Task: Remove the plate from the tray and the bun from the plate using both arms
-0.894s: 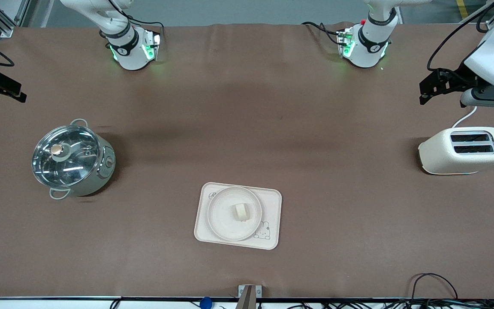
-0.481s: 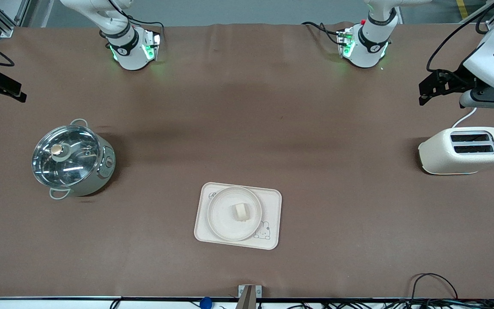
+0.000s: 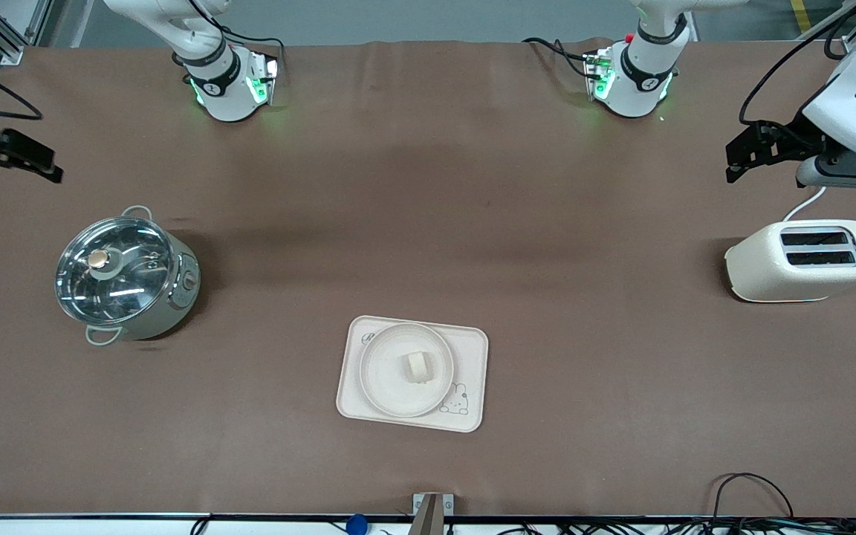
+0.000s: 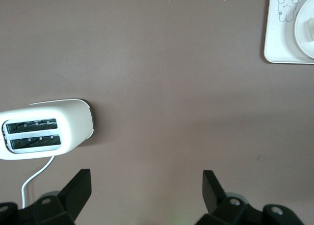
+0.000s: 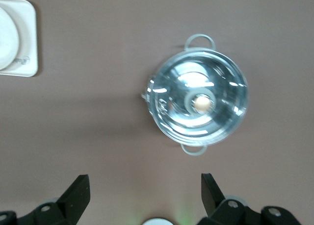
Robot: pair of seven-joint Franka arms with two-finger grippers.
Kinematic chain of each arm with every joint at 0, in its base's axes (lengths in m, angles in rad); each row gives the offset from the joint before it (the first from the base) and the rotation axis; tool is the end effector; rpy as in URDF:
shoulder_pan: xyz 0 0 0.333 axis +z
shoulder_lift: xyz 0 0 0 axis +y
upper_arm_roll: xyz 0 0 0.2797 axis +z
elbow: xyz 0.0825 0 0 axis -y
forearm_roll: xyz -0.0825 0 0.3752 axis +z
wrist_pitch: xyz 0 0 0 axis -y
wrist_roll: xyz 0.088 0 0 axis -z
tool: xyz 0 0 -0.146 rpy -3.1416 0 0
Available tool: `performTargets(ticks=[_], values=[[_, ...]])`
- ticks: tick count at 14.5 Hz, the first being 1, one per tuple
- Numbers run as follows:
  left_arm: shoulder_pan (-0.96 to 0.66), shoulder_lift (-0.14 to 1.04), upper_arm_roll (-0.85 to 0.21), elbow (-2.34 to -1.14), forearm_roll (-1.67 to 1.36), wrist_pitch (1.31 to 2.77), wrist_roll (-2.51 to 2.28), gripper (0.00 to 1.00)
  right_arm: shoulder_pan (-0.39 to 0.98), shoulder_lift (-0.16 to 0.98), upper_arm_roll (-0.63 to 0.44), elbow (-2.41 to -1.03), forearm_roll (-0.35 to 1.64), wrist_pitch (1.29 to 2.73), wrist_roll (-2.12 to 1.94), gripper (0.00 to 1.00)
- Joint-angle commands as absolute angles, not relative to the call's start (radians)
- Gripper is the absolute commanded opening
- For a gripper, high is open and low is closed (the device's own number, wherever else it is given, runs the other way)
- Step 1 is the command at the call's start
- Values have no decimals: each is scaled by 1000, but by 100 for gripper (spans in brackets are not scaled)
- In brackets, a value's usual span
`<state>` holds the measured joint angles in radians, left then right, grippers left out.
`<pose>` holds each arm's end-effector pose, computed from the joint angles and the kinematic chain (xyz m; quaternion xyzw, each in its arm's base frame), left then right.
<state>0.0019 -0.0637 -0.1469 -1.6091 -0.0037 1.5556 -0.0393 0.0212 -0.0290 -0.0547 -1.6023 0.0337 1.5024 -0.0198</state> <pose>0.5213 -0.0787 0.5639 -0.9986 0.0527 -0.0050 0.0024 0.5271 -0.0129 0.5447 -0.9992 0.0063 0.0350 0.0186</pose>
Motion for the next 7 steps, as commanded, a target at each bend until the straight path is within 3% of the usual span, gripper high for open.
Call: performTargets(ticks=[1,7], values=[[6,-37,-150,-1568,-6,1551,-25,100,73,-15,-55,-1761,103,1659,6,100],[8,-35,-150,-1566,-8,1551,-38,100,253,233,-55,-1773,202,1848,202,100]])
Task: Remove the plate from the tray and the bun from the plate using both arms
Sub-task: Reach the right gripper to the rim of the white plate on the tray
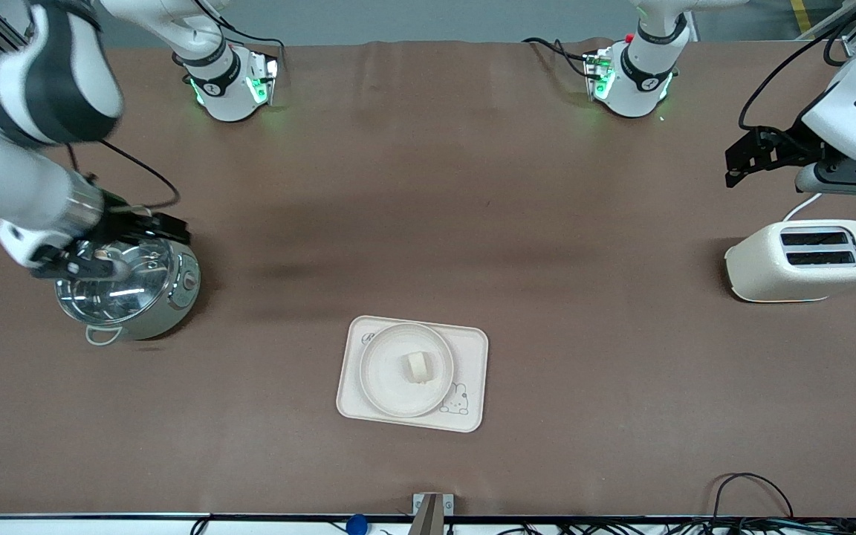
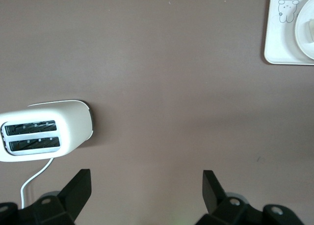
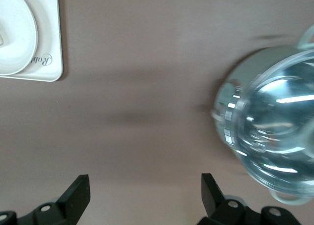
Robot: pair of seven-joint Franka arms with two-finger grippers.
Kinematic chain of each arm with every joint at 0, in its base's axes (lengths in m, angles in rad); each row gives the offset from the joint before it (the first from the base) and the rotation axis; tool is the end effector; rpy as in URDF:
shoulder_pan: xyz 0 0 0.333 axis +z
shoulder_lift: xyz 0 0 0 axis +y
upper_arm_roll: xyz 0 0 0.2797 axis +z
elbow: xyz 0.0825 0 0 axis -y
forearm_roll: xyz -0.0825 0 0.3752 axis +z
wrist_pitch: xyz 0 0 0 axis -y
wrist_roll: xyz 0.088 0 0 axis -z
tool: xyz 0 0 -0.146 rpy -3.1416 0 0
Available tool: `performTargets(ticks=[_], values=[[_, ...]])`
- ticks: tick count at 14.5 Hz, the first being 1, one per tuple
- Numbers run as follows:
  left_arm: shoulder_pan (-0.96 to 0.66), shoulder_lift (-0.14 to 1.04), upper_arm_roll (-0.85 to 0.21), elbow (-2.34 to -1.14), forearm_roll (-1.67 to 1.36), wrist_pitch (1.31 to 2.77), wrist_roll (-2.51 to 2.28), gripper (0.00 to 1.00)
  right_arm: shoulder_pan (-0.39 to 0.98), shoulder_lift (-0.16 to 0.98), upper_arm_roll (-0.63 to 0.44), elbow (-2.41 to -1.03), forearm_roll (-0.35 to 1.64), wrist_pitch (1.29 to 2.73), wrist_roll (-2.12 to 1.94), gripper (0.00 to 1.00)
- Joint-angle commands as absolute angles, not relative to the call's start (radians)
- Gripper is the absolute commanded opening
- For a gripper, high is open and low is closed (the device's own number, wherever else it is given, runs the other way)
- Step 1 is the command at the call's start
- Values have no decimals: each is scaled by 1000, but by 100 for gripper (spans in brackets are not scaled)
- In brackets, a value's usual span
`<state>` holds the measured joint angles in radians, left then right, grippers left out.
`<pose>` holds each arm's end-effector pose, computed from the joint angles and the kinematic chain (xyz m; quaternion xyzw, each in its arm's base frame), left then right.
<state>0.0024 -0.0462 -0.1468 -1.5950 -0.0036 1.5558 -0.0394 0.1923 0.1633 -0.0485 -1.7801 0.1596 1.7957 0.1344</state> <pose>0.5261 -0.0785 0.5613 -0.9986 0.0524 -0.0034 0.0013 0.5637 0.1021 0.3799 -0.9945 0.0188 0.0827 0.0614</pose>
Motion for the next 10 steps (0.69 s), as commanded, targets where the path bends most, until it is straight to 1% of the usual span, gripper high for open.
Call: performTargets(ticks=[1,2,3,5,8,10], values=[[9,-35,-147,-1566,-8,1551,-38,100,279,289,-55,-1769,222,1892,216,100],[9,-35,-144,-1566,-8,1551,-38,100,299,345,-55,-1766,251,1955,218,100],[11,-35,-143,-1568,-8,1551,-37,100,316,398,-55,-1764,323,2035,218,100],[12,-35,-141,-1568,-8,1551,-34,100,351,519,-57,-1708,444,2142,216,100],[11,-32,-141,-1566,-8,1551,-37,100,409,662,-57,-1599,498,2261,256,100],[11,-26,-141,-1565,-9,1551,-37,100,420,741,-55,-1492,509,2287,305,100]])
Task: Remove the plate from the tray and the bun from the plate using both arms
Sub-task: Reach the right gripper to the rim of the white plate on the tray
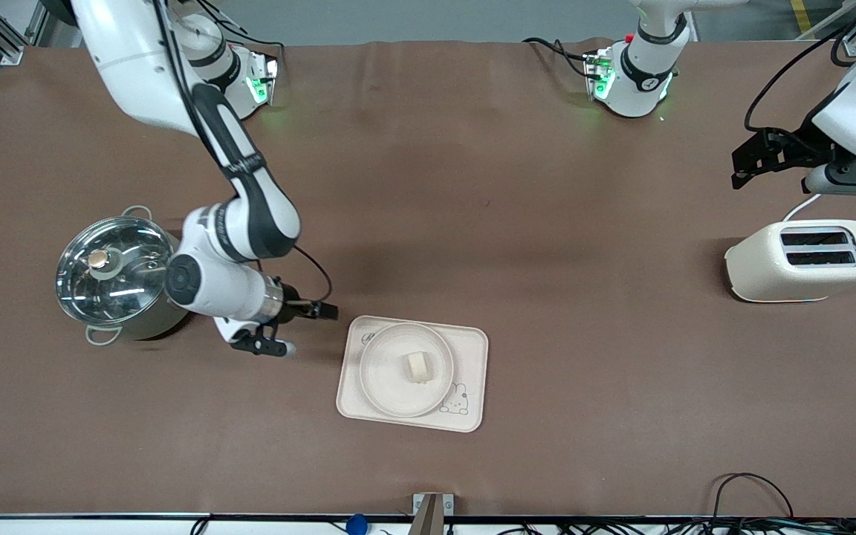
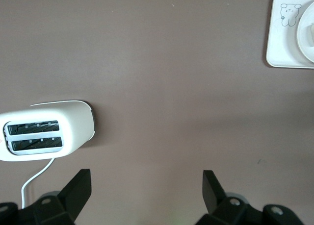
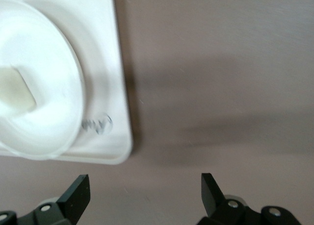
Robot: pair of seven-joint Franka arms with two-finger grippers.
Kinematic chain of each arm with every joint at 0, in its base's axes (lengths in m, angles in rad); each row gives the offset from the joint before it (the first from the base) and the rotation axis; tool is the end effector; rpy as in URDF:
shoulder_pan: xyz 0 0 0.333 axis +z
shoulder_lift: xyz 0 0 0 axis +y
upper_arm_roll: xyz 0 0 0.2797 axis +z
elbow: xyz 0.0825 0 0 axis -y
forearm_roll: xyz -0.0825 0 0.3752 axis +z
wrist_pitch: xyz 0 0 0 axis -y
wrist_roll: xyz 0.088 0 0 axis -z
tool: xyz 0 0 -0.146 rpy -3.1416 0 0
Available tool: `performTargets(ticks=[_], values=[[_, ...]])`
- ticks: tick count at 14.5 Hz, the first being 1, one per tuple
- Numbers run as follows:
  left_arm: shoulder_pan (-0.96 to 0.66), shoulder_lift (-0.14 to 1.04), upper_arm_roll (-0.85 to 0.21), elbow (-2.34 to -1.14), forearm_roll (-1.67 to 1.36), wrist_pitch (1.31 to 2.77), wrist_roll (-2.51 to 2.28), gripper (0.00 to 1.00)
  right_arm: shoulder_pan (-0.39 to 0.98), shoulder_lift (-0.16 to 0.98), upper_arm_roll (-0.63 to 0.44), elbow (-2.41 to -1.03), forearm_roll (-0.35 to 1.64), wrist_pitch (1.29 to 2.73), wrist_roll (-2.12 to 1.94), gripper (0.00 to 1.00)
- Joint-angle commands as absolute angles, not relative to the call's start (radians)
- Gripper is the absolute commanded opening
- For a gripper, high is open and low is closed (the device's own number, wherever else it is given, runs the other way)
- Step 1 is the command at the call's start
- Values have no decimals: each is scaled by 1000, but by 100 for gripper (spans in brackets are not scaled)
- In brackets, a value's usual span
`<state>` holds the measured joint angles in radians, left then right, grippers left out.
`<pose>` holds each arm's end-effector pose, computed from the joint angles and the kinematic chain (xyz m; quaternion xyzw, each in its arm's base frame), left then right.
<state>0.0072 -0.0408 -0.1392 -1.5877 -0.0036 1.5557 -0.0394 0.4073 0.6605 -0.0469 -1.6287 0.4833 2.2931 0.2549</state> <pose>0.5286 -0.0720 0.5618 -0.9989 0.0463 -0.0043 0.0007 0.6139 0.2591 0.1769 -0.9809 0.1014 0.0468 0.1592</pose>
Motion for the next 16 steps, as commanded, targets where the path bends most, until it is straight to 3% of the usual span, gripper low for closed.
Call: performTargets(ticks=[1,4,7,11,14,16], values=[[9,-26,-141,-1565,-8,1551,-38,100,428,762,-57,-1459,508,2287,308,100],[11,-25,-141,-1563,-9,1551,-38,100,434,810,-55,-1398,508,2319,298,100],[8,-14,-141,-1563,-9,1552,-40,100,465,845,-55,-1391,508,2405,299,92],[2,-2,-143,-1539,-15,1555,-43,100,491,900,-57,-1352,506,2459,296,66],[0,9,-143,-1509,-11,1557,-74,100,495,911,-57,-1347,505,2462,293,36],[-2,11,-143,-1509,-9,1555,-80,100,495,919,-57,-1348,505,2476,291,29]])
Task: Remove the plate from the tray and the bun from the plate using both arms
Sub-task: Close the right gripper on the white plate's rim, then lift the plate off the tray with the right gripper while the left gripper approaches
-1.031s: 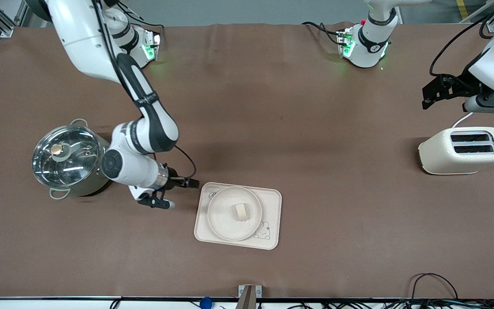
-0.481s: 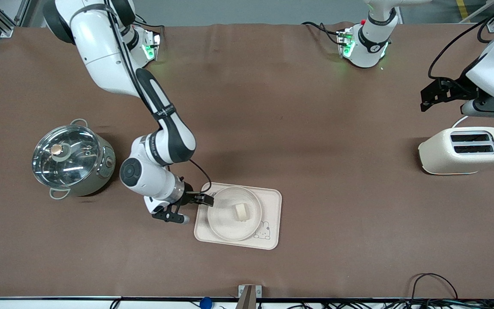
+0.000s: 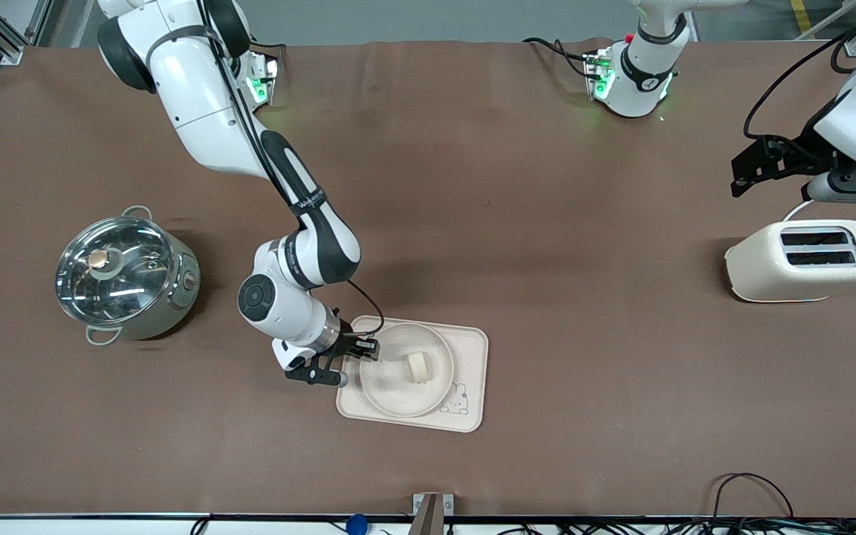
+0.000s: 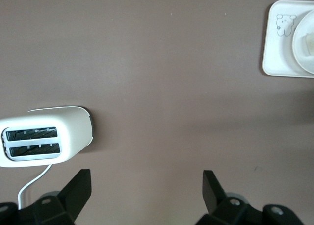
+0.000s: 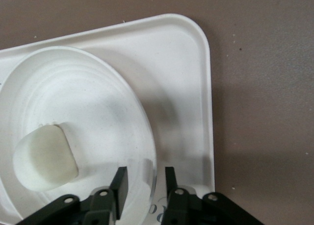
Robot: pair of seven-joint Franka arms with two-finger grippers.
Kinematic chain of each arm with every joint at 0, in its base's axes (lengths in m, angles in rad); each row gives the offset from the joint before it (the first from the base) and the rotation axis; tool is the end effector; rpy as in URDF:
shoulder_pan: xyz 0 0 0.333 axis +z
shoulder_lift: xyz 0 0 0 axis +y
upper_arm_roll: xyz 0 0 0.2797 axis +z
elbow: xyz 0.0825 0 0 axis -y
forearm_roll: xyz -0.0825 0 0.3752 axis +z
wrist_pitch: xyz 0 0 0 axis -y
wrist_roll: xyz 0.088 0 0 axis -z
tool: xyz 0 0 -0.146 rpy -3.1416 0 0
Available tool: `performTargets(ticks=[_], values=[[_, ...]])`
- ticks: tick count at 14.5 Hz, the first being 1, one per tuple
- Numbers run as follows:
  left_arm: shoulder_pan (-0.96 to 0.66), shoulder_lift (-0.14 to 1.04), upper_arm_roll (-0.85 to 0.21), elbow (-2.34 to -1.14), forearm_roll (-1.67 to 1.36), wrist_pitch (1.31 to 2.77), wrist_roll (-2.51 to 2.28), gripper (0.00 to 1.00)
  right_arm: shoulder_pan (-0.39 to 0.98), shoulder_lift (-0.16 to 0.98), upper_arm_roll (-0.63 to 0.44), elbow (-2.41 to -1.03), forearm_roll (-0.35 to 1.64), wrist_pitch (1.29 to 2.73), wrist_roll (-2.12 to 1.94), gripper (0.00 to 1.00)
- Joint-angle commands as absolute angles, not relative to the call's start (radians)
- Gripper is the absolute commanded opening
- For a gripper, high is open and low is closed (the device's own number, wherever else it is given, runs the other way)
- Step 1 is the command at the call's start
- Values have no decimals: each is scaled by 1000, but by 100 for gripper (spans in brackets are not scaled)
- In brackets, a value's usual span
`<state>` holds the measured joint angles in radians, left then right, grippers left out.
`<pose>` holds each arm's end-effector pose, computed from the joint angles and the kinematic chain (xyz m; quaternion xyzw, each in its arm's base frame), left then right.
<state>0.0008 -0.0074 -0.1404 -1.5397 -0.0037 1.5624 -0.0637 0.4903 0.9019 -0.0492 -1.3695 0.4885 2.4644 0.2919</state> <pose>0.5391 -0.0765 0.5669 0.9992 -0.0380 0.0148 0.0029 0.6499 0.3254 0.1387 -0.9798 0.0893 -0.0351 0.1755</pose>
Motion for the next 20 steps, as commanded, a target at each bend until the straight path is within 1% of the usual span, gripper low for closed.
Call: performTargets(ticks=[1,2,3,4,5,7,9,10,11,13,14,15,16,18,20], values=[[0,12,-143,-1511,-9,1555,-80,100,494,925,-57,-1350,505,2496,291,28],[2,21,-143,-1511,-9,1555,-78,100,494,930,-57,-1351,506,2514,291,18],[-2,26,-143,-1509,-9,1555,-78,100,495,931,-57,-1353,506,2520,291,6],[2,37,-143,-1509,-8,1555,-78,100,495,931,-57,-1354,506,2522,291,3],[6,40,-143,-1509,-14,1555,-78,100,495,934,-57,-1356,506,2528,291,1],[8,48,-143,-1509,-17,1555,-77,100,495,940,-55,-1358,508,2565,291,0],[6,49,-143,-1509,-14,1555,-78,100,494,933,-49,-1356,512,2556,295,0],[6,49,-143,-1509,-14,1555,-77,100,488,919,-28,-1358,517,2547,298,0],[8,49,-143,-1509,-15,1555,-77,100,477,905,-6,-1362,520,2521,298,0],[3,52,-144,-1511,-17,1555,-77,100,469,855,6,-1373,544,2403,316,0],[-1,52,-144,-1511,-18,1555,-78,100,477,821,6,-1403,548,2366,321,0],[-3,54,-144,-1509,-17,1555,-80,100,494,771,8,-1473,552,2387,321,0],[-6,61,-144,-1509,-17,1555,-81,100,495,723,9,-1555,575,2440,319,0],[-8,77,-147,-1509,-11,1557,-81,100,506,616,14,-1726,632,2499,289,0],[-9,90,-150,-1511,-6,1562,-83,100,515,525,72,-1910,634,2621,279,0]])
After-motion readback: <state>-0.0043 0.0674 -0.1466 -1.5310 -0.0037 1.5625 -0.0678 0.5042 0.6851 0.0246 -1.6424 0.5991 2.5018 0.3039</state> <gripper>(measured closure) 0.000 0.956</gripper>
